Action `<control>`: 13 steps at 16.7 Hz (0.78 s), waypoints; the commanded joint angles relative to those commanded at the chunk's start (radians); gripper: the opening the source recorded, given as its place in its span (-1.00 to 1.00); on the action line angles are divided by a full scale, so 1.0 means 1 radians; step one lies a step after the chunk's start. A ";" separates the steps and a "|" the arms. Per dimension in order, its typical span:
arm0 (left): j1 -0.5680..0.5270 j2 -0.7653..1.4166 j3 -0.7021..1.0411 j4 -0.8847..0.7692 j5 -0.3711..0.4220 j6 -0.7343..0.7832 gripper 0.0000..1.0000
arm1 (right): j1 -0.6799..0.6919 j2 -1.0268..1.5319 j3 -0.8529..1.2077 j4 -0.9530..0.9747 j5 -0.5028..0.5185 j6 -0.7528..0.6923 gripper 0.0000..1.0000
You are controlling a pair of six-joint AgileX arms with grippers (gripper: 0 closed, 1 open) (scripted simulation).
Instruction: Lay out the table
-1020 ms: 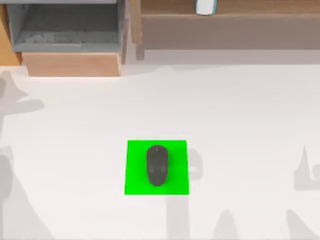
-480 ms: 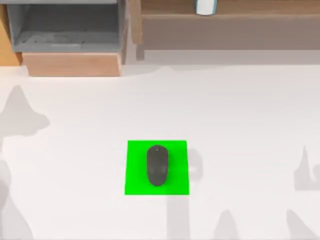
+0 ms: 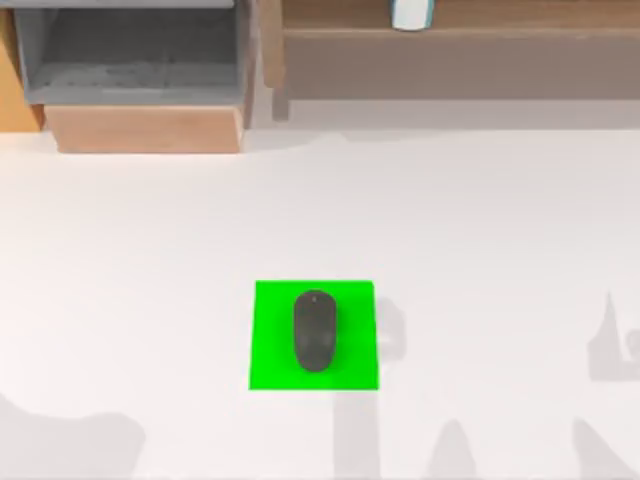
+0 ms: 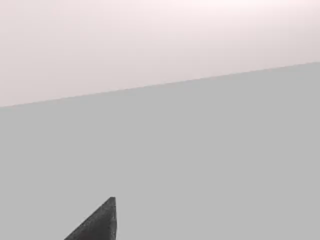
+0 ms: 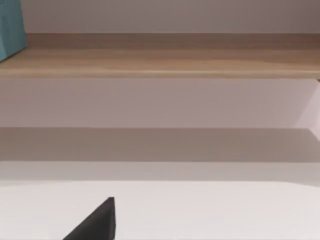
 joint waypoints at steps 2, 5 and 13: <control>0.166 0.227 -0.045 0.003 -0.036 0.136 1.00 | 0.000 0.000 0.000 0.000 0.000 0.000 1.00; 0.413 0.573 -0.110 0.008 -0.089 0.335 1.00 | 0.000 0.000 0.000 0.000 0.000 0.000 1.00; 0.965 1.374 -0.260 0.012 -0.195 0.768 1.00 | 0.000 0.000 0.000 0.000 0.000 0.000 1.00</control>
